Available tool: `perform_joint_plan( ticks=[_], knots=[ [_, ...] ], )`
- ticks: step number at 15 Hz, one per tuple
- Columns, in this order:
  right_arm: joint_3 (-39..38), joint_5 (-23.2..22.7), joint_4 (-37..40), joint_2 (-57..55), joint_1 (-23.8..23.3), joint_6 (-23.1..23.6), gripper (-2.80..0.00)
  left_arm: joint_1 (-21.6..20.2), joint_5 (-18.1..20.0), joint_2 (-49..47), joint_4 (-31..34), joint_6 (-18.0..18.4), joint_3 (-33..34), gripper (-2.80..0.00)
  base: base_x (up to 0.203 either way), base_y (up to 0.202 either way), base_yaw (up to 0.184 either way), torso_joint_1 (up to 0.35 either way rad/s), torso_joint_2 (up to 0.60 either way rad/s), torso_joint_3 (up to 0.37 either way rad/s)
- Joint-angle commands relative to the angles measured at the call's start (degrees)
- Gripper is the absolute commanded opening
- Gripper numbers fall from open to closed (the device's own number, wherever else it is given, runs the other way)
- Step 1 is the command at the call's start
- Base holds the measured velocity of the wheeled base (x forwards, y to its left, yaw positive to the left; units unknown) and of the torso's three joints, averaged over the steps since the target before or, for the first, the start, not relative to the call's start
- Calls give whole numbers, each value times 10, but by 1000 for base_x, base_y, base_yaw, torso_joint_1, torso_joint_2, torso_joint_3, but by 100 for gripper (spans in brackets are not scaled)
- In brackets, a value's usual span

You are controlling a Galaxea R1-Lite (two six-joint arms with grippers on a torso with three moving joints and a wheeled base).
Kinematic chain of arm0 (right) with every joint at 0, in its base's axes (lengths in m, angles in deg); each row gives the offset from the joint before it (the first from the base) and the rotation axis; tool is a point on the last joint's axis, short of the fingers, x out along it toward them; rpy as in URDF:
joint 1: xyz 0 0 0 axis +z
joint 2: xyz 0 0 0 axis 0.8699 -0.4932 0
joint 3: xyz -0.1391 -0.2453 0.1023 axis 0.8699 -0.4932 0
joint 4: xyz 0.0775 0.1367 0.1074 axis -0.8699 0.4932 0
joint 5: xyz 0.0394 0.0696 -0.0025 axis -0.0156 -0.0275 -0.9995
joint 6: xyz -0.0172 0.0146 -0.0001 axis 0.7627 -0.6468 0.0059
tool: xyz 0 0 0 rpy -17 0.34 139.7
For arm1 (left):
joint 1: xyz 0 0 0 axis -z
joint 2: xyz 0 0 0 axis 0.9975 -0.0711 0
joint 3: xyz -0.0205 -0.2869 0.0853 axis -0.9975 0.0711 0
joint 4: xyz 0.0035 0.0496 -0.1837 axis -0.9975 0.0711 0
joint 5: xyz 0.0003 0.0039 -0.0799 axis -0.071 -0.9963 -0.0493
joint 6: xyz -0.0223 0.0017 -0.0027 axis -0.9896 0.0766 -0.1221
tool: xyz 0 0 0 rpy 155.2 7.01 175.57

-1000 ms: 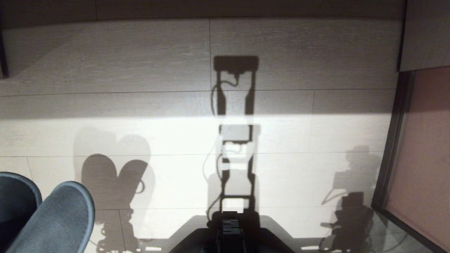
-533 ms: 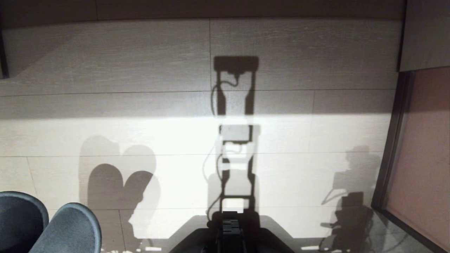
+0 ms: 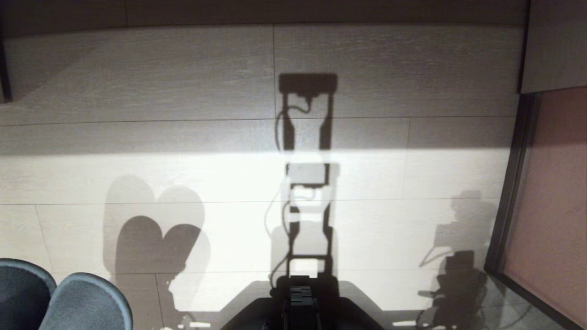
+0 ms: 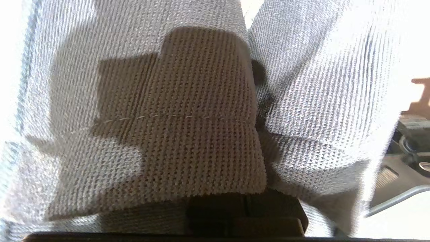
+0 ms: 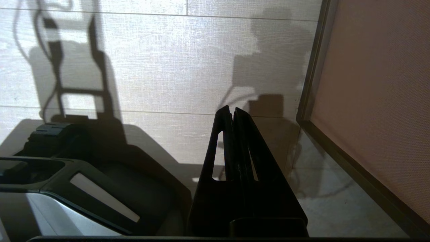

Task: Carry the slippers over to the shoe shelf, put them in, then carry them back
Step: Place the slippers into the shoe cabinet

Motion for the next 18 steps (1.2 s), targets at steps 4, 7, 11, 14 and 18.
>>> perform_joint_plan(
  ticks=[4, 7, 11, 14, 18],
  knots=[
    [0, 0, 0, 1, 0, 0, -280, 0, 1, 2, 2, -4, -1, -280, 0, 0, 0, 0, 0, 0],
    [0, 0, 0, 1, 0, 0, -280, 0, 1, 2, 2, -12, -1, -280, 0, 0, 0, 0, 0, 0],
    [0, 0, 0, 1, 0, 0, -280, 0, 1, 2, 2, -23, -1, -280, 0, 0, 0, 0, 0, 0],
    [0, 0, 0, 1, 0, 1, -280, 0, 1, 2, 2, -23, -1, -280, 0, 0, 0, 0, 0, 0],
    [0, 0, 0, 1, 0, 0, -280, 0, 1, 2, 2, -24, -1, -280, 0, 0, 0, 0, 0, 0]
  ],
)
